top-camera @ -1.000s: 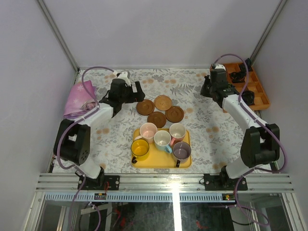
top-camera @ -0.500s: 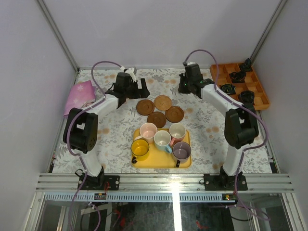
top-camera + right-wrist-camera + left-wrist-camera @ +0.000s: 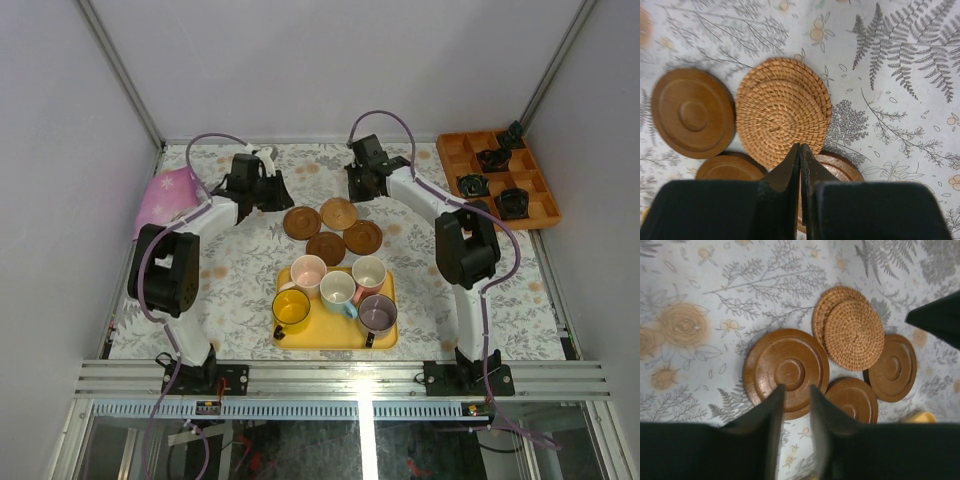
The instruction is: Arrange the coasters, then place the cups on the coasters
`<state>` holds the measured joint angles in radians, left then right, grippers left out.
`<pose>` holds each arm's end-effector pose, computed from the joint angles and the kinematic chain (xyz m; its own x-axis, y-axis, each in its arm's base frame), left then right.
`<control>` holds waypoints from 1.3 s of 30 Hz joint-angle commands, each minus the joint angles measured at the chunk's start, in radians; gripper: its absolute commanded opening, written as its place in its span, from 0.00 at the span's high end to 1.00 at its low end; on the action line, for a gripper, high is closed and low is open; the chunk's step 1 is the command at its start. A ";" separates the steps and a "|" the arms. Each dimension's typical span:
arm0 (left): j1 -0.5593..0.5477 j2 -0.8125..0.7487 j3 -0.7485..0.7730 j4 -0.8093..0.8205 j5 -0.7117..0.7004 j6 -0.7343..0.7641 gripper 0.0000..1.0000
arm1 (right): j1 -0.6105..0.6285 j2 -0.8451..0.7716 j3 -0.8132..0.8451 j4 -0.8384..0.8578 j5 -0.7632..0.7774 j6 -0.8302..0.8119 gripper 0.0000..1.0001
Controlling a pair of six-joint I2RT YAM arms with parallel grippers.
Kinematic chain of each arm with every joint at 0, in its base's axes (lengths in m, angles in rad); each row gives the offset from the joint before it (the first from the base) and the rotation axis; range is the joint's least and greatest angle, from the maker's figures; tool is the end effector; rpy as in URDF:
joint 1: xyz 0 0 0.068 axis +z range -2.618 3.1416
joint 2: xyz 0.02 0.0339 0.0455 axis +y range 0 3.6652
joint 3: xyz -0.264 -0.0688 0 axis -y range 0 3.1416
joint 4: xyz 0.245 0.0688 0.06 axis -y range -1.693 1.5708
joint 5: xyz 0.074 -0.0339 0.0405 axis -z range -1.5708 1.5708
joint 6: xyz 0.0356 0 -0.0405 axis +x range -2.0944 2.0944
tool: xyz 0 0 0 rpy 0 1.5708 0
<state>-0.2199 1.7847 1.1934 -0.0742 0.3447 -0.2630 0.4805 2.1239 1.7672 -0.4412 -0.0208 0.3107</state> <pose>0.3853 -0.0984 0.2183 -0.7027 -0.0937 -0.7053 0.2921 0.8660 -0.4060 0.4304 0.2252 0.2304 -0.7497 -0.0461 -0.6602 -0.2582 0.9389 0.2276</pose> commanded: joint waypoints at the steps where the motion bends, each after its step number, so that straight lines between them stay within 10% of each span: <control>1: -0.050 0.043 0.038 0.049 0.027 -0.068 0.91 | -0.005 0.047 0.032 -0.056 -0.035 -0.088 1.00; 20: -0.180 0.198 0.222 -0.133 -0.157 -0.033 0.89 | -0.006 0.128 0.093 -0.069 -0.273 -0.072 1.00; 39: -0.009 0.259 0.148 -0.280 -0.264 -0.113 0.87 | -0.099 0.178 0.055 -0.211 0.063 0.039 1.00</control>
<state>-0.2867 2.0567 1.3952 -0.3012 0.1581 -0.3542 0.4591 2.2932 1.8652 -0.5571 -0.0971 0.3077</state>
